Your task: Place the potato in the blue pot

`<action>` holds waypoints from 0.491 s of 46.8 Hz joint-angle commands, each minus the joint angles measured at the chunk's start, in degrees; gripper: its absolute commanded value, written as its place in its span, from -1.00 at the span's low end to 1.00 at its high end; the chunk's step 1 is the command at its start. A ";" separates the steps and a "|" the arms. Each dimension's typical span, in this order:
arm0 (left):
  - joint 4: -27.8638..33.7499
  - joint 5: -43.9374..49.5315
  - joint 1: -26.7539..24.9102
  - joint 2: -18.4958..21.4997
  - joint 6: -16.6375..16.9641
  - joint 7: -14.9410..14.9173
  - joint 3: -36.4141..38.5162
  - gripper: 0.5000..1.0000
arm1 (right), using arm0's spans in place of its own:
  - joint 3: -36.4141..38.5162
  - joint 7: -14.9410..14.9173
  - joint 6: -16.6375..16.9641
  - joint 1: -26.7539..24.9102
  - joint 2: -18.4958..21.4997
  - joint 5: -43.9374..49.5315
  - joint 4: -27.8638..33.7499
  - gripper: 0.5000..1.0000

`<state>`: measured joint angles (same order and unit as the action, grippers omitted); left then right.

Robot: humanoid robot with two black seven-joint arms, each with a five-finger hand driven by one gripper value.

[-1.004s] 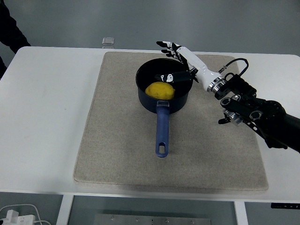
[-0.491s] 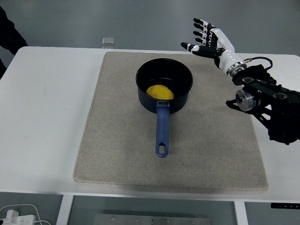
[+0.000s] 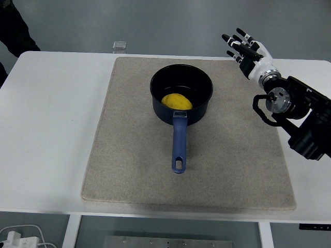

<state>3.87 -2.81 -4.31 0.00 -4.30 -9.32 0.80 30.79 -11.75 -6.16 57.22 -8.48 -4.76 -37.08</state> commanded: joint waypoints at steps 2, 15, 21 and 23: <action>0.00 0.00 0.00 0.00 -0.01 0.00 -0.01 0.99 | 2.17 -0.38 2.46 -0.71 -0.13 0.19 0.17 0.71; 0.00 0.00 0.00 0.00 -0.01 0.00 0.07 0.99 | 2.87 -0.47 6.15 -1.06 -2.24 0.02 1.40 0.71; 0.00 0.00 0.00 0.00 -0.01 0.00 0.07 0.99 | 3.84 -0.47 6.51 -1.76 -3.21 0.02 1.66 0.71; 0.00 0.00 0.00 0.00 -0.10 0.00 0.07 0.99 | 3.84 -0.47 6.68 -1.85 -3.38 0.02 1.93 0.71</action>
<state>3.87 -2.81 -4.30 0.00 -4.30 -9.32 0.86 34.56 -12.20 0.23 55.52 -11.60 -4.75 -35.45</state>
